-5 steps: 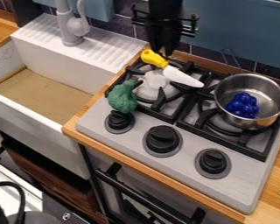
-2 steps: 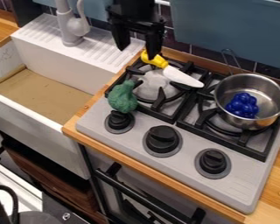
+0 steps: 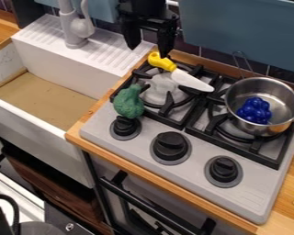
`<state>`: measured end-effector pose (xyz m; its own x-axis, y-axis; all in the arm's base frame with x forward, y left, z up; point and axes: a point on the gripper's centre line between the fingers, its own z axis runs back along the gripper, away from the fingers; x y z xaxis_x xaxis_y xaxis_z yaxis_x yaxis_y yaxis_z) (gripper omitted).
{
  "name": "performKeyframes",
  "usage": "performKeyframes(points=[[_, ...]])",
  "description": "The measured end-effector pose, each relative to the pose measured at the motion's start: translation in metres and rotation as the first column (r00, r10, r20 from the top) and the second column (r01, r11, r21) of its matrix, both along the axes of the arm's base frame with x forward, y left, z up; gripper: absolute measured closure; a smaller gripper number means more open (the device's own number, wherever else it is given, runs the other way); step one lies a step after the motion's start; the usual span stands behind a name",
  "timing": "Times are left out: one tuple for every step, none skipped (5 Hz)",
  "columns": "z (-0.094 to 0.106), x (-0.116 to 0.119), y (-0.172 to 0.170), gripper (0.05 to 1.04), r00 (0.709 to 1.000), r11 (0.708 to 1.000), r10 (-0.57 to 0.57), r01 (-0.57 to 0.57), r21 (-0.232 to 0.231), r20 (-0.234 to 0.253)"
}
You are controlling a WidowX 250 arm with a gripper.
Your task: Put the green broccoli into the silver pot.
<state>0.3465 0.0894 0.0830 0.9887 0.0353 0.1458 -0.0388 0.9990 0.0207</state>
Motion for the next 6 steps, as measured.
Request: performKeyframes(points=[[-0.005, -0.004, 0.0, 0.083, 1.0, 1.0, -0.025, 0.025, 0.01, -0.015], [-0.009, -0.009, -0.001, 0.083, 0.998, 0.999, -0.052, 0.052, 0.006, -0.036], [-0.013, -0.017, -0.003, 0.083, 0.995, 0.997, -0.075, 0.074, -0.024, -0.066], [-0.005, -0.033, -0.005, 0.083, 0.988, 0.991, -0.135, 0.132, -0.036, -0.077], [-0.002, -0.04, -0.007, 0.083, 0.979, 0.983, -0.183, 0.18, -0.039, -0.087], [-0.005, -0.049, -0.005, 0.083, 0.971, 0.975, -0.222, 0.222, -0.004, -0.092]])
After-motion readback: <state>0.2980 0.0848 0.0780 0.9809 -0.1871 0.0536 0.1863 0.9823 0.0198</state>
